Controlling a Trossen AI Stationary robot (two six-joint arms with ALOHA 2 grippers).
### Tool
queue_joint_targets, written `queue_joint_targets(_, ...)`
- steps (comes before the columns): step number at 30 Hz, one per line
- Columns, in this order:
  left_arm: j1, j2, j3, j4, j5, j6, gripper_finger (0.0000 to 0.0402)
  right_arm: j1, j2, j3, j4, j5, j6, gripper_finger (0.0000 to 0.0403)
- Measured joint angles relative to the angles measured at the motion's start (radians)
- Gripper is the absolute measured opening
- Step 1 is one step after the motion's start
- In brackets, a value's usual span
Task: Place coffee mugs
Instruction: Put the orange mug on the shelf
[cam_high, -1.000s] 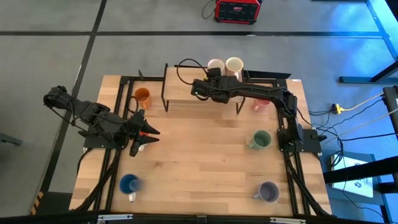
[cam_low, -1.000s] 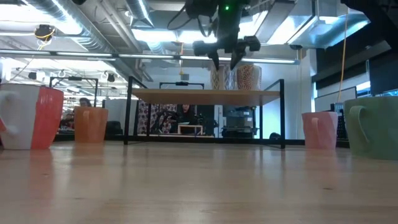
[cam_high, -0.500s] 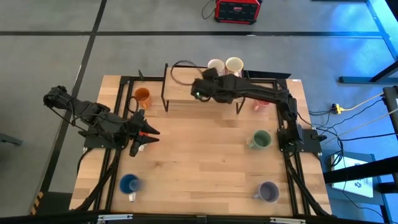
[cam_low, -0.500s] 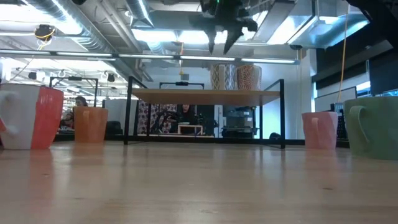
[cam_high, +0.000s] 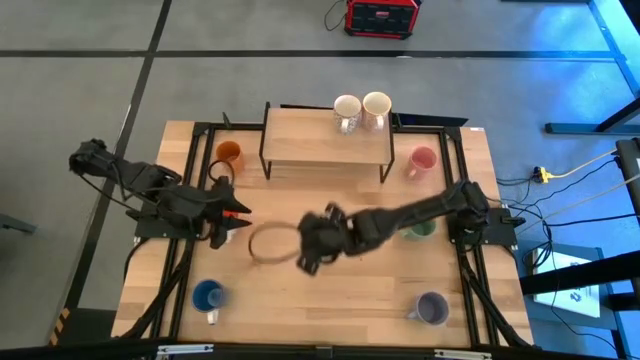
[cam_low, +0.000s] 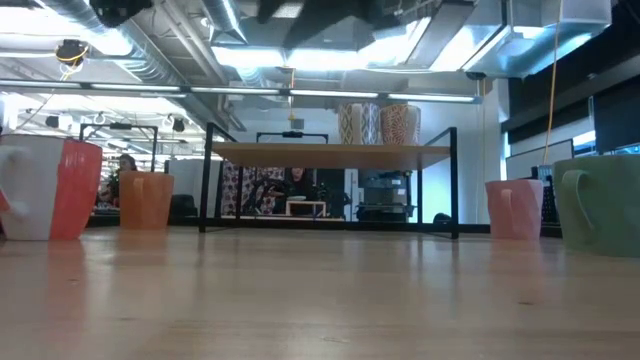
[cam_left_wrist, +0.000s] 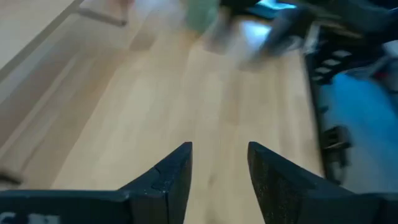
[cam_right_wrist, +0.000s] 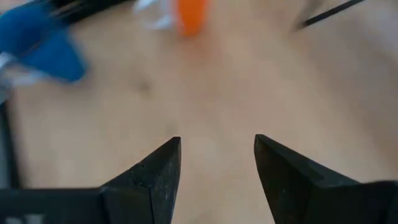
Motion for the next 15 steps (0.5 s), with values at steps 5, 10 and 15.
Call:
queue_joint_targets(5,0.069,0.055,-0.001,-0.135,0.071,-0.055,0.0179,0.040,-0.002,-0.140,0.145,-0.079,0.032,0.0191)
queue_joint_targets(10,0.166,0.077,0.017,-0.267,0.181,-0.119,0.0180,0.052,-0.048,-0.258,0.171,-0.096,0.044,0.0191)
queue_joint_targets(15,0.270,0.092,0.117,-0.460,0.172,-0.140,0.0178,0.051,-0.149,-0.384,0.222,-0.087,0.008,0.0191)
